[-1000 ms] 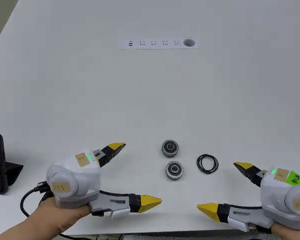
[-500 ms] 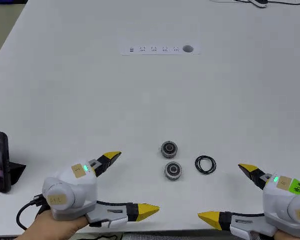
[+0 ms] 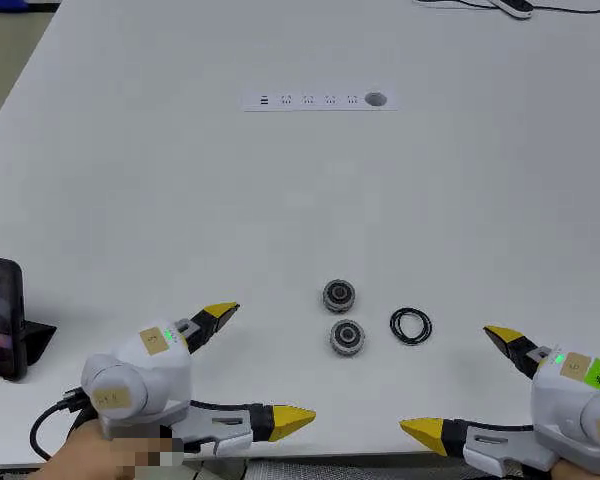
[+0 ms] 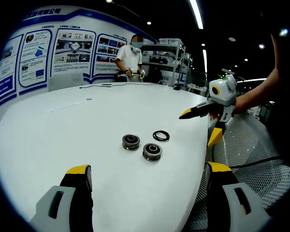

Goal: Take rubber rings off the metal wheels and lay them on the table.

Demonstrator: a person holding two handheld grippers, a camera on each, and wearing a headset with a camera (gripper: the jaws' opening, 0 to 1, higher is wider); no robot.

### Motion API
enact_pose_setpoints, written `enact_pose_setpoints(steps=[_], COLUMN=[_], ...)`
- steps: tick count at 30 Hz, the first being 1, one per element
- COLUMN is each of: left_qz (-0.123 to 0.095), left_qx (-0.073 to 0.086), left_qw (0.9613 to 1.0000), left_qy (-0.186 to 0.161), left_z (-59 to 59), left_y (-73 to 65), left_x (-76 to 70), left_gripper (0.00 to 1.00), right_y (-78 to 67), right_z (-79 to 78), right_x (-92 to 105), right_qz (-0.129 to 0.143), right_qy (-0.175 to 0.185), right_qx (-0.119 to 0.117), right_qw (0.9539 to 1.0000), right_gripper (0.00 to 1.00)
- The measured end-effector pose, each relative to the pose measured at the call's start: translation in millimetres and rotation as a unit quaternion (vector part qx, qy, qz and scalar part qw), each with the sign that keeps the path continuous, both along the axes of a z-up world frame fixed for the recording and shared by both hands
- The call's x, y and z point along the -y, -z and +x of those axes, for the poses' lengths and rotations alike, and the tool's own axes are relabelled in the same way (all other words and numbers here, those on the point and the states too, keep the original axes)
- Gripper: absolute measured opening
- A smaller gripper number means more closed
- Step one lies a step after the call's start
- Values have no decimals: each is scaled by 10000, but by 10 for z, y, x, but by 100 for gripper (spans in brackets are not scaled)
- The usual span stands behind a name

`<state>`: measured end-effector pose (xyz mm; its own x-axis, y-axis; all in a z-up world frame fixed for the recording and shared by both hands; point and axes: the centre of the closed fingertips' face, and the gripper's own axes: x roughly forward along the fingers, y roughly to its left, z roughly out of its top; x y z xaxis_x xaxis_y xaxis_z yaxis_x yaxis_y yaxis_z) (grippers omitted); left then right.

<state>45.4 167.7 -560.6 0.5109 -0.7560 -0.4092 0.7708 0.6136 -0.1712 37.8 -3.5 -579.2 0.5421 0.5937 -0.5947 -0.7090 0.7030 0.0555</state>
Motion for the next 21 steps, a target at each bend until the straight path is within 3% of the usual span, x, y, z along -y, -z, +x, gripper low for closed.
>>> enact_pose_setpoints(steps=[21], left_qz=[68], left_qx=[-26], left_qw=[10000], left_qy=[-59], left_z=[12], left_y=[2], left_x=[-19], left_gripper=[100], right_y=[-30], right_z=[41], right_x=[12], right_qz=[51], right_qy=[119], right_qx=[7], right_qw=[9999], right_gripper=[99])
